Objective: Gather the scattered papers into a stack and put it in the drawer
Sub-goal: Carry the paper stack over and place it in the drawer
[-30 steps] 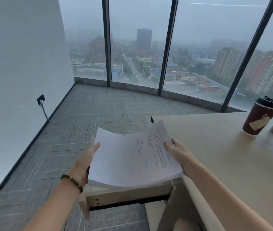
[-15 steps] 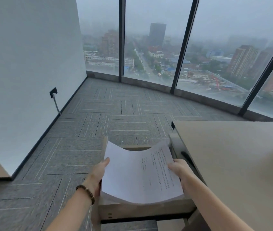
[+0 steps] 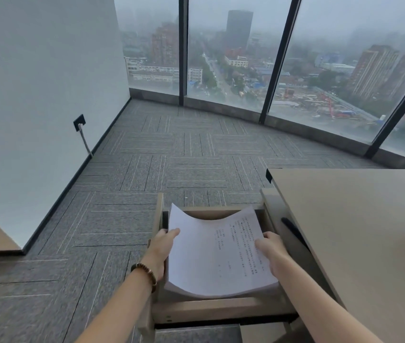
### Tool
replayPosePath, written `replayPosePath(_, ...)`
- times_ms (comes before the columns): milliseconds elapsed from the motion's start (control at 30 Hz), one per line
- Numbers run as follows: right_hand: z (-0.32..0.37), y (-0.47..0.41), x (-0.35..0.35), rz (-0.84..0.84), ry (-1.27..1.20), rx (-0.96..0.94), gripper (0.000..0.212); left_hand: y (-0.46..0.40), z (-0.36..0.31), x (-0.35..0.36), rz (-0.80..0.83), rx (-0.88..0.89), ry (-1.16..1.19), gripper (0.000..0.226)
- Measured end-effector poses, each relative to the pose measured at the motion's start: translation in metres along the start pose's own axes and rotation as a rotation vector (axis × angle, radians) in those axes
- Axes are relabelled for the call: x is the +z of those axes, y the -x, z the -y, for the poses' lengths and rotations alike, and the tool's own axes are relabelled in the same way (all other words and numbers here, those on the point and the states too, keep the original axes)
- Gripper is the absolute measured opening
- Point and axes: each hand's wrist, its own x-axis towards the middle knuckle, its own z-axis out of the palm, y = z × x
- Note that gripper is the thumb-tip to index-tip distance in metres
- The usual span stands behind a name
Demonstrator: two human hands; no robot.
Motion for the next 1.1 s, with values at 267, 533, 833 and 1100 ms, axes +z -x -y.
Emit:
replayPosePath(267, -0.016, -0.025, 0.013, -0.011, 0.033, 0.009, 0.010, -0.037, 0.020, 0.013, 0.015, -0.123, -0.012, 0.034)
replayPosePath(533, -0.026, -0.039, 0.017, -0.034, 0.064, 0.021, 0.016, -0.044, 0.019, 0.029, -0.070, -0.123, -0.089, 0.060)
replayPosePath(833, -0.030, -0.051, 0.024, -0.040, 0.080, 0.042, 0.028, -0.064, 0.035, 0.037, -0.118, -0.096, -0.283, 0.077)
replayPosePath(1100, -0.033, -0.047, 0.023, -0.084, 0.119, 0.008, 0.038, -0.062, 0.041, 0.033, -0.123, -0.110, -0.417, 0.097)
